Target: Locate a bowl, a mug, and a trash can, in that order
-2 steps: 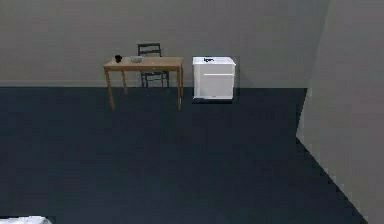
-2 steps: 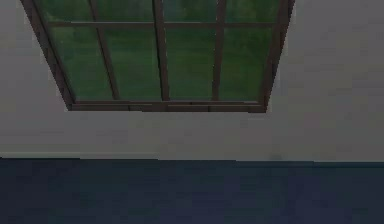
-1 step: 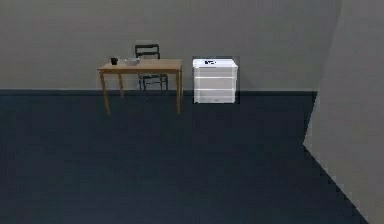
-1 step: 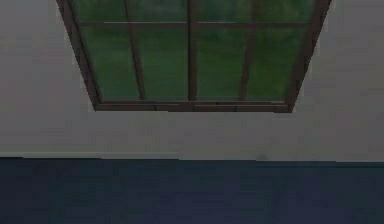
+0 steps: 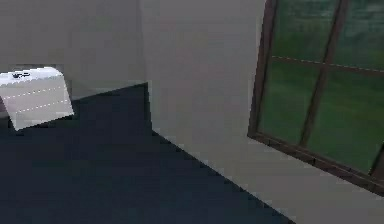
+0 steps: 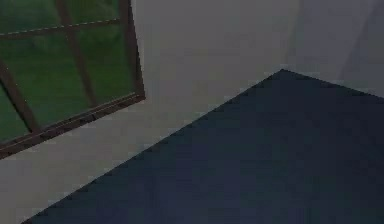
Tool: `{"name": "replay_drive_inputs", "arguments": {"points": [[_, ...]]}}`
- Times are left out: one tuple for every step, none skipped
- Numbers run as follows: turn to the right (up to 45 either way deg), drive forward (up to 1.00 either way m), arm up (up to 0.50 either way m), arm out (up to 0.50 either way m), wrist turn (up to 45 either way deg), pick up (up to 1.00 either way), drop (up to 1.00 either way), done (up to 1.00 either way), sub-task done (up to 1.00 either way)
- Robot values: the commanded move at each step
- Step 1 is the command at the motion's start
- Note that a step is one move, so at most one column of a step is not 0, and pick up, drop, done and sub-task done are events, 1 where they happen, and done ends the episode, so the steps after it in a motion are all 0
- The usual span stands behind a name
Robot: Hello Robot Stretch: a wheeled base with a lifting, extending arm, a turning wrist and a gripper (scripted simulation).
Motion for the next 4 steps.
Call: {"name": "replay_drive_inputs", "arguments": {"points": [[45.0, 0.00, 0.00, 0.00, 0.0, 0.00, 0.00, 0.00, 0.00], [0.0, 0.05, 0.00, 0.00, 0.0, 0.00, 0.00, 0.00, 0.00], [-45.0, 0.00, 0.00, 0.00, 0.0, 0.00, 0.00, 0.00, 0.00], [-42.0, 0.00, 0.00, 0.00, 0.0, 0.00, 0.00, 0.00, 0.00]]}}
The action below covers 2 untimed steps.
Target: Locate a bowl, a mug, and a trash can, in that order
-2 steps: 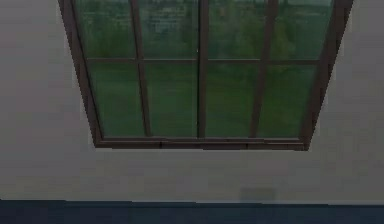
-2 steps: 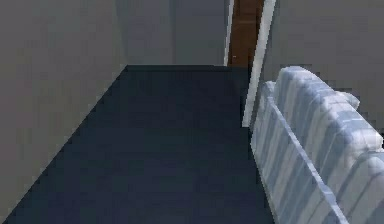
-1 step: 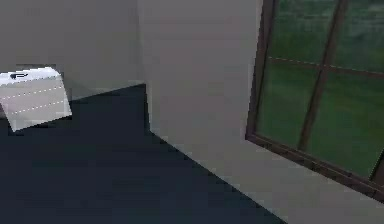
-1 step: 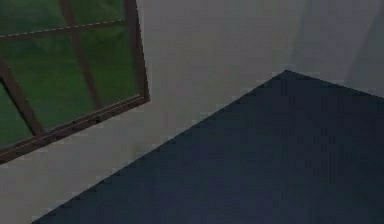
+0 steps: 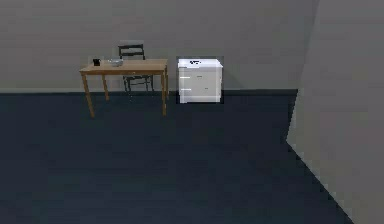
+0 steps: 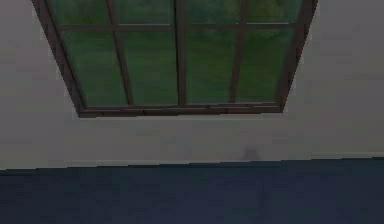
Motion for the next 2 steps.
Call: {"name": "replay_drive_inputs", "arguments": {"points": [[0.0, 0.65, 0.00, 0.00, 0.0, 0.00, 0.00, 0.00, 0.00], [-12.0, 0.00, 0.00, 0.00, 0.0, 0.00, 0.00, 0.00, 0.00]]}}
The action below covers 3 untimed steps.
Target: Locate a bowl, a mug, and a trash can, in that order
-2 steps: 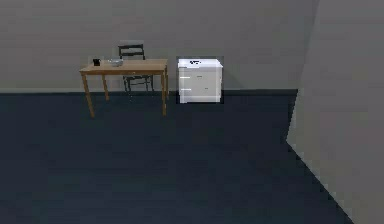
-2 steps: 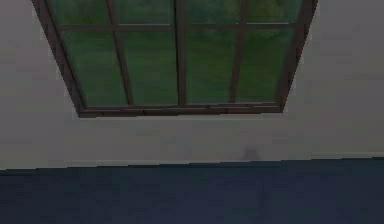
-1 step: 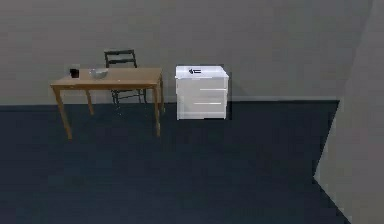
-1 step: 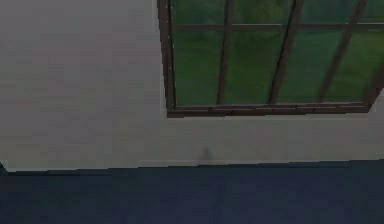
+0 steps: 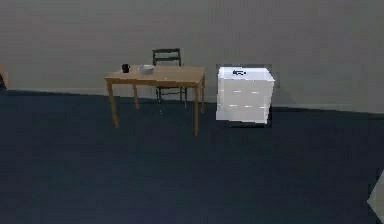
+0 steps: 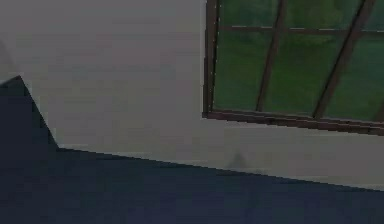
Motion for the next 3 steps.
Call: {"name": "replay_drive_inputs", "arguments": {"points": [[0.0, 1.00, 0.00, 0.00, 0.0, 0.00, 0.00, 0.00, 0.00], [-6.0, 0.00, 0.00, 0.00, 0.0, 0.00, 0.00, 0.00, 0.00], [0.0, 0.70, 0.00, 0.00, 0.0, 0.00, 0.00, 0.00, 0.00]]}}
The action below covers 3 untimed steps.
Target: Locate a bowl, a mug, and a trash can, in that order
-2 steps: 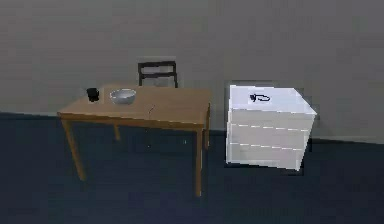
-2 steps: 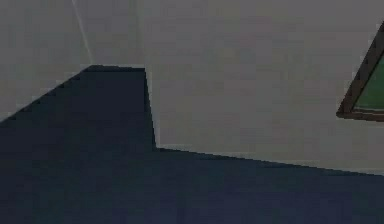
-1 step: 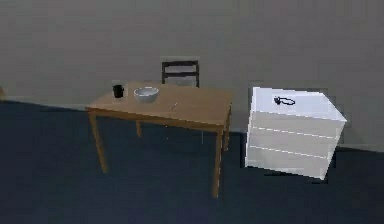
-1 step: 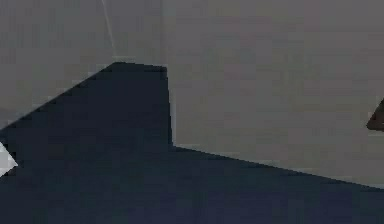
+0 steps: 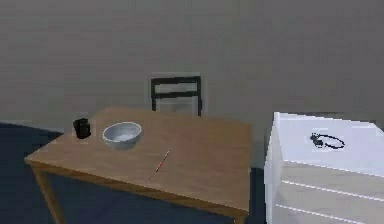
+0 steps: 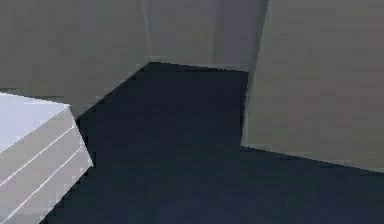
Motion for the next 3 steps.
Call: {"name": "replay_drive_inputs", "arguments": {"points": [[-18.0, 0.00, 0.00, 0.00, 0.0, 0.00, 0.00, 0.00, 0.00], [0.0, 0.00, 0.00, 0.00, 0.0, 0.00, 0.00, 0.00, 1.00], [-45.0, 0.00, 0.00, 0.00, 0.0, 0.00, 0.00, 0.00, 0.00]]}}
